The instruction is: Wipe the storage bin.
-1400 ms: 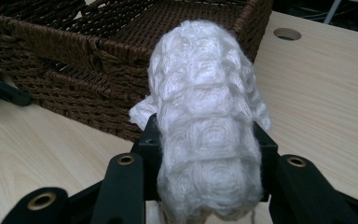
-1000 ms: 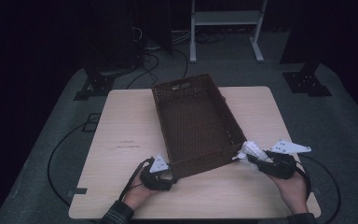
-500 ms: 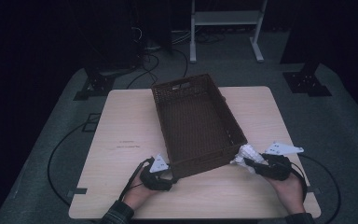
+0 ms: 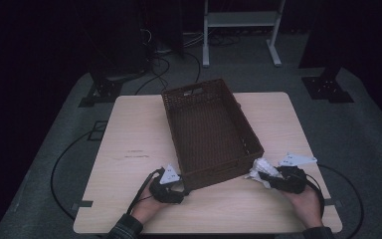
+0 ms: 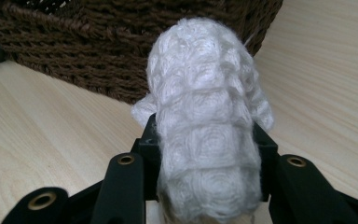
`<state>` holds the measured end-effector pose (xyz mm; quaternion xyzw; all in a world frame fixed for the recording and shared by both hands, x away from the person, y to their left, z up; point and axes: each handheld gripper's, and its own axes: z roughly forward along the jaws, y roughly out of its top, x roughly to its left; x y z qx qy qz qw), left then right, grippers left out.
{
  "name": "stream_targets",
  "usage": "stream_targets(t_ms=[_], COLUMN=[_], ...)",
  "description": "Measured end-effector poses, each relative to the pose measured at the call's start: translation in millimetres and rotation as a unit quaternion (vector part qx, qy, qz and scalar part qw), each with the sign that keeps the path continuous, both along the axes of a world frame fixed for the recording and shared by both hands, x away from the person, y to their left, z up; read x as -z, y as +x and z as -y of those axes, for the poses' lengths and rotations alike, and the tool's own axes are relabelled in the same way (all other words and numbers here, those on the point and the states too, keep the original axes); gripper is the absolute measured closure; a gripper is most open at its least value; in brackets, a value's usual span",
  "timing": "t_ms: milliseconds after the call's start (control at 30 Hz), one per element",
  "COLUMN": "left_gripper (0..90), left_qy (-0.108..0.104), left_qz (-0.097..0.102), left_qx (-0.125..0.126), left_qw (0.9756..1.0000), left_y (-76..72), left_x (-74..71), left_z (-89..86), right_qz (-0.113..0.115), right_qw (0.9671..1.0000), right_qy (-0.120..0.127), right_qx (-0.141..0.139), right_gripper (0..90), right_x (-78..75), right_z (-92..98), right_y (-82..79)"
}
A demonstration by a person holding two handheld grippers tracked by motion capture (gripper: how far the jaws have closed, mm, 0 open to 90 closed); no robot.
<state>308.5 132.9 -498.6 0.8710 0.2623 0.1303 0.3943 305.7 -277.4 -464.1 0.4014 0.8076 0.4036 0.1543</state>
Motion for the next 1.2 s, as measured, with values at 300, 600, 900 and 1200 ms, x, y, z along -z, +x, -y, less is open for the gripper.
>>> stream_targets(t_ms=[300,600,900,1200], left_gripper=[36.2,36.2,36.2,36.2], left_qy=[0.000,0.000,0.000,-0.002], left_qz=[0.000,0.000,0.000,0.000], left_qx=[0.000,0.000,0.000,-0.001], left_qw=[1.0000,1.0000,1.0000,1.0000], left_y=[0.0,0.0,0.0,-0.2], left_x=[0.0,0.0,0.0,0.3], left_z=[0.0,0.0,0.0,0.4], right_qz=[-0.026,-0.030,-0.023,-0.002], right_qw=[0.9996,0.9994,0.9996,0.9999], right_qy=[-0.015,-0.019,-0.016,-0.006], right_qx=[-0.005,-0.008,-0.008,-0.010], right_gripper=[59.5,59.7,59.7,59.6], right_x=[12.5,16.8,11.3,-2.0], right_z=[-3.6,-4.9,-5.6,-8.4], right_y=[4.3,5.2,2.6,-1.5])
